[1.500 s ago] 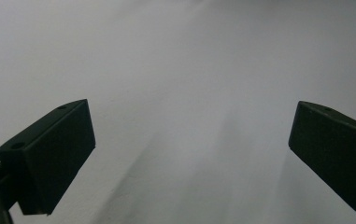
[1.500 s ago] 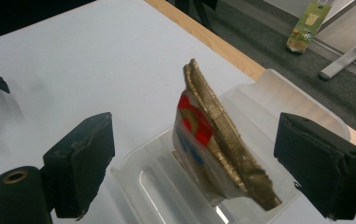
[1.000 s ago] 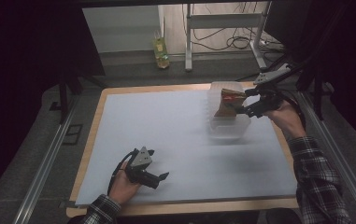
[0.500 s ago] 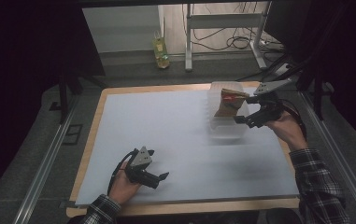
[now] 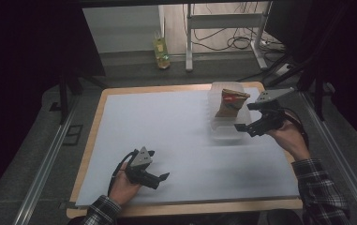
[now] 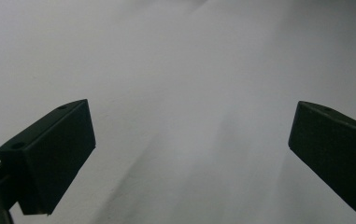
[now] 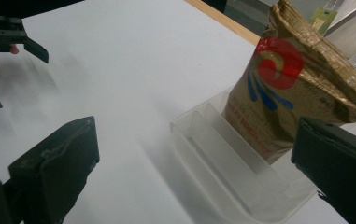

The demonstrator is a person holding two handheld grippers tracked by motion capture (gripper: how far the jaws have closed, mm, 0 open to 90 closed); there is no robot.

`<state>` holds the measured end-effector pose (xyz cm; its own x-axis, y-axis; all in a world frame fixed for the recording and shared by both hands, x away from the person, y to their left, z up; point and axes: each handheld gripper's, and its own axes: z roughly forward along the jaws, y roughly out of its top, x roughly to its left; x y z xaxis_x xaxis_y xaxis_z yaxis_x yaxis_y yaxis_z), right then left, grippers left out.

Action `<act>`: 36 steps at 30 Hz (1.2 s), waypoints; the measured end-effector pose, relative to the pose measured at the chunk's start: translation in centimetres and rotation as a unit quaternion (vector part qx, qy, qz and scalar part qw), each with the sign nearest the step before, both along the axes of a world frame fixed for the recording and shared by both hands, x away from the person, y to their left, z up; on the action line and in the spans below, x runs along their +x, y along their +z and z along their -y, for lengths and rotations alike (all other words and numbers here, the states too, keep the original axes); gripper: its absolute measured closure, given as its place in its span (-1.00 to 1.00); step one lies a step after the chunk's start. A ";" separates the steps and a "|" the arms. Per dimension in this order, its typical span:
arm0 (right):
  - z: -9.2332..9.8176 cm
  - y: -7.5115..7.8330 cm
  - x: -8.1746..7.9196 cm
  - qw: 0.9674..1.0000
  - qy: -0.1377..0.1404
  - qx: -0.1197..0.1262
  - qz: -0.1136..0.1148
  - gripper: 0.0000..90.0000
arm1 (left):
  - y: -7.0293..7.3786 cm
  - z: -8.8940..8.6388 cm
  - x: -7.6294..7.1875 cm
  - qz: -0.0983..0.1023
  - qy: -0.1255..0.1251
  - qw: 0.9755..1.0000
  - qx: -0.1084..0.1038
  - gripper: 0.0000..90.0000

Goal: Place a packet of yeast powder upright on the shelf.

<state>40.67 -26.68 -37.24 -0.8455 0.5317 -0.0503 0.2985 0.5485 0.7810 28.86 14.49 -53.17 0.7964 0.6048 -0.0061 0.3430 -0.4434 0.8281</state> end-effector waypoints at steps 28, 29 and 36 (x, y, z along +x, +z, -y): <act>-0.3 -3.0 -3.2 1.000 0.013 0.001 -0.012 -1.00 | 0.0 0.0 0.0 0.002 0.001 1.000 0.002 -0.98; -0.3 -3.1 -3.3 1.000 0.013 0.001 -0.012 -1.00 | 0.0 0.0 0.0 0.001 0.001 1.000 0.002 -0.98; -0.2 -3.8 -4.5 1.000 0.016 0.001 -0.008 -1.00 | 0.0 0.0 0.0 0.003 0.000 1.000 0.003 -0.98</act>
